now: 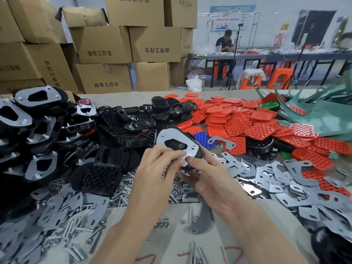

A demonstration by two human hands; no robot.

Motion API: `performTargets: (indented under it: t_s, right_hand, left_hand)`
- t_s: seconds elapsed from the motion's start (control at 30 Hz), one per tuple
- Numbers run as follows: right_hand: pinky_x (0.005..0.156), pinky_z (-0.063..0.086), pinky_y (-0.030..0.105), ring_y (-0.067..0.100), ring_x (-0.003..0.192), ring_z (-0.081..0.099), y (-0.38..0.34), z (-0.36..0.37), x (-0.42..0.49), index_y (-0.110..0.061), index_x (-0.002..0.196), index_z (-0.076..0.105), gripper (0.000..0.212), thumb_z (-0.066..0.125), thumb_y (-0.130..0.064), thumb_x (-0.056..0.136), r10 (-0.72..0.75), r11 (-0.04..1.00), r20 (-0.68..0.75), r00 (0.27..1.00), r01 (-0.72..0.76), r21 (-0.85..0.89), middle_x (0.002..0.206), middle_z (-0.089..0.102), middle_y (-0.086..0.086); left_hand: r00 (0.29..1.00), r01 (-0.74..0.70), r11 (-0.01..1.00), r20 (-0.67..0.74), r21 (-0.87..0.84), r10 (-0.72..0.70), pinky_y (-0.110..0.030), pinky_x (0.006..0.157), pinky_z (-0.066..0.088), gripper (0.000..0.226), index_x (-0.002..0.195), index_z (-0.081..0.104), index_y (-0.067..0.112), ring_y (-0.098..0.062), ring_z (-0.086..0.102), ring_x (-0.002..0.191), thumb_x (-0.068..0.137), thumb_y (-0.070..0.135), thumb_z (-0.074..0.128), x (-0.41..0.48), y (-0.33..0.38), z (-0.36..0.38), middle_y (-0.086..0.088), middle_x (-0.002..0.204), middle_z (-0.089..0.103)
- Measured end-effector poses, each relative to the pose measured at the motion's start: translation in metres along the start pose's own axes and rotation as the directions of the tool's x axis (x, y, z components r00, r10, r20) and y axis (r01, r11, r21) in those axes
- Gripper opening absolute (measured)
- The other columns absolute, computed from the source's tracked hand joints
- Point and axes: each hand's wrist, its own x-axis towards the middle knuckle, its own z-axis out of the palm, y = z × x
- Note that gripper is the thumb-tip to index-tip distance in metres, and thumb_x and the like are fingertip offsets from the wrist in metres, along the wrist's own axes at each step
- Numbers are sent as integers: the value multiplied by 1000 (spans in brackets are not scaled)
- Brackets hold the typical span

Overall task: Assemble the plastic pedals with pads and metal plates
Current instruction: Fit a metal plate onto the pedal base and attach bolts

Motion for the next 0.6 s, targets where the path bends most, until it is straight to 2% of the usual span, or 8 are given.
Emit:
performTargets:
  t_s: [0.07,0.2,0.3,0.4,0.6]
  right_hand:
    - [95,54,41,21,88,68,0,3,-1,-10,126,66,40,69,-5,86,9,999,-12,1000,-9,-47,100,74,7]
    - [89,57,38,22,89,70,2,7,-3,-3,129,62,38,67,-2,91,-15,995,-77,997,7,-101,100,73,11]
    - [91,59,38,26,94,71,2,9,-3,-1,134,56,43,67,1,92,-43,995,-110,993,32,-94,111,73,22]
    - [97,58,43,36,106,72,2,9,-4,-5,128,55,40,69,1,91,-61,996,-124,990,52,-69,122,70,28]
    - [77,63,34,28,88,76,2,9,-3,-9,109,58,30,69,8,88,-89,996,-139,986,83,-43,106,74,23]
  left_hand:
    - [1000,-27,999,-8,37,27,-10,86,41,21,108,77,21,-6,51,95,89,12,73,-1,-1,1,13,96,64]
    - [999,-33,999,22,33,32,-26,86,47,20,111,75,19,-12,56,96,92,13,71,-2,-4,2,12,98,67]
    - [999,-20,1000,35,7,19,-12,85,42,14,103,74,23,-5,55,95,91,15,71,-1,-3,0,20,97,64]
    - [999,3,1000,47,-16,-2,-9,85,40,15,97,72,27,-4,55,95,90,14,73,0,-2,-2,21,99,65]
    - [995,58,998,85,1,-58,-12,82,42,9,93,72,22,-5,56,93,89,16,74,0,-4,-3,19,95,63]
